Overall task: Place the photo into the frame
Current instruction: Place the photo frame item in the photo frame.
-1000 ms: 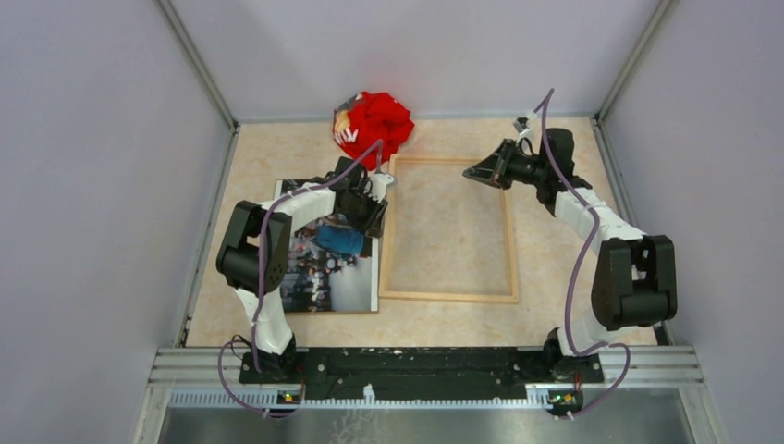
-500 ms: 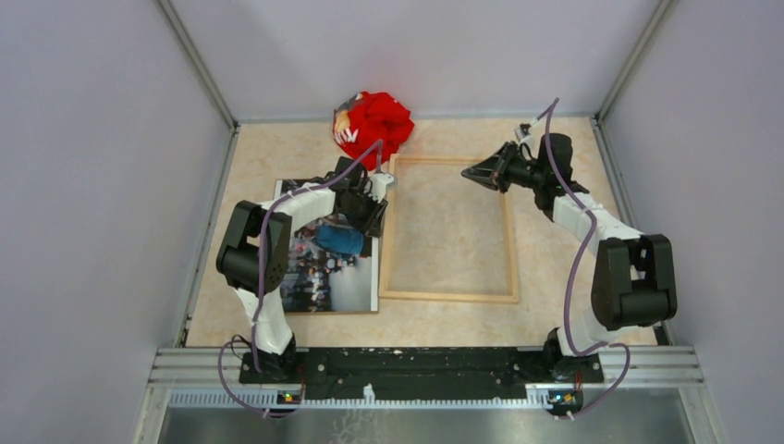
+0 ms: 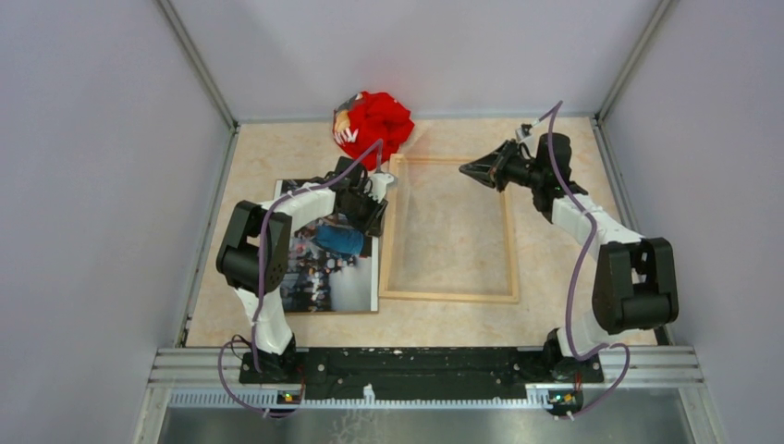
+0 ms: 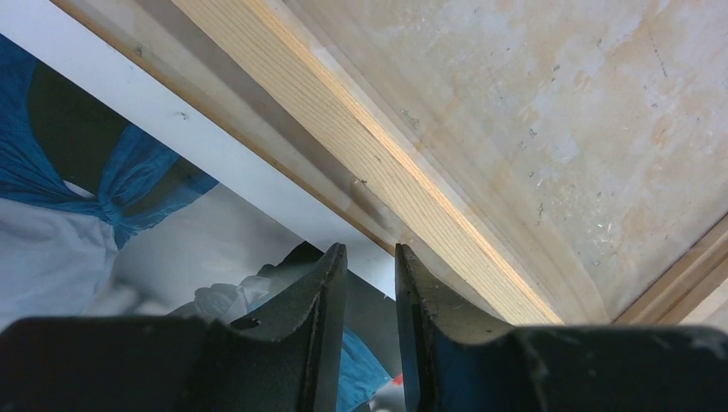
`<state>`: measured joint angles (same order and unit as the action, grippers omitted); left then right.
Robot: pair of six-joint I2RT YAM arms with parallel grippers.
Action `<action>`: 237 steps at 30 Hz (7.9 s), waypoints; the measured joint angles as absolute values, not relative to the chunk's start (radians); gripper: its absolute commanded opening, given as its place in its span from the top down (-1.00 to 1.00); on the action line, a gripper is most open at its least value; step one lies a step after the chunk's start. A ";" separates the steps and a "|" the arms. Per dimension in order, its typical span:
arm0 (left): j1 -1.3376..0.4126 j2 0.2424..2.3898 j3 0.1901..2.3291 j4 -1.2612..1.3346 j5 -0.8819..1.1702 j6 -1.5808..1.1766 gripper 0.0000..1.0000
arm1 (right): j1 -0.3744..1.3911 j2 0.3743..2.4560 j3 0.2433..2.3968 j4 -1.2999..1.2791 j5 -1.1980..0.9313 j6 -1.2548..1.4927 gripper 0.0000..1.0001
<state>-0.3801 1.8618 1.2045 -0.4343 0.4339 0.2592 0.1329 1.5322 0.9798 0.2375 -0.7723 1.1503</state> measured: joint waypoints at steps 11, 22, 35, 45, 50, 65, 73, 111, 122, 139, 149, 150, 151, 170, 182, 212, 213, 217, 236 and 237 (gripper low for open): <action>-0.380 1.862 1.205 -0.431 0.434 0.259 0.34 | 0.152 1.522 0.980 0.239 -0.760 1.156 1.00; -0.380 1.862 1.204 -0.426 0.434 0.260 0.40 | 0.161 1.522 0.979 0.247 -0.750 1.159 1.00; -0.380 1.862 1.204 -0.426 0.434 0.260 0.42 | 0.161 1.600 0.976 0.290 -0.757 1.196 1.00; -0.380 1.862 1.204 -0.426 0.434 0.260 0.44 | 0.161 1.605 0.978 0.270 -0.747 1.194 1.00; -0.380 1.862 1.204 -0.426 0.435 0.259 0.47 | 0.161 1.605 0.978 0.237 -0.722 1.190 1.00; -0.376 1.862 1.204 -0.434 0.466 0.255 0.57 | 0.160 1.603 1.063 0.064 -0.645 1.062 1.00; -0.374 1.862 1.204 -0.434 0.468 0.255 0.59 | 0.153 1.602 1.062 -0.029 -0.596 0.971 1.00; -0.374 1.862 1.204 -0.434 0.467 0.255 0.61 | 0.084 1.604 1.055 -0.195 -0.499 0.755 0.91; -0.374 1.862 1.204 -0.434 0.466 0.255 0.61 | 0.084 1.631 1.053 -0.164 -0.527 0.763 0.90; -0.374 1.862 1.204 -0.433 0.464 0.255 0.62 | 0.082 1.631 0.942 -0.052 -0.540 0.815 0.64; -0.374 1.862 1.204 -0.433 0.463 0.256 0.63 | 0.082 1.631 0.966 -0.175 -0.489 0.725 -0.32; -0.374 1.862 1.204 -0.432 0.463 0.255 0.63 | 0.083 1.631 0.975 -0.194 -0.478 0.709 -0.34; -0.374 1.862 1.204 -0.432 0.463 0.255 0.63 | 0.083 1.631 0.985 -0.215 -0.464 0.694 -0.34; -0.374 1.862 1.204 -0.428 0.459 0.255 0.64 | 0.167 1.734 1.200 -0.535 -0.139 0.507 -0.40; -0.374 1.862 1.200 -0.426 0.459 0.256 0.64 | 0.210 1.778 1.267 -0.604 -0.036 0.472 -0.44; -0.374 1.862 1.200 -0.426 0.456 0.256 0.64 | 0.221 1.847 1.359 -0.652 0.007 0.444 -0.64; -0.374 1.862 1.200 -0.426 0.456 0.256 0.64 | 0.221 1.847 1.359 -0.652 0.007 0.444 -0.64; -0.374 1.862 1.200 -0.426 0.456 0.256 0.64 | 0.221 1.849 1.359 -0.648 0.006 0.445 -0.63; -0.374 1.862 1.200 -0.418 0.456 0.256 0.66 | 0.220 1.856 1.305 -0.554 -0.014 0.466 -0.59; -0.374 1.864 1.200 -0.417 0.456 0.256 0.67 | 0.220 1.850 1.295 -0.541 -0.016 0.468 -0.59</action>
<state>-0.3737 1.8637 1.2003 -0.4168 0.4564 0.2562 0.2195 1.8496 1.2945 -0.5411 -0.0158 0.4683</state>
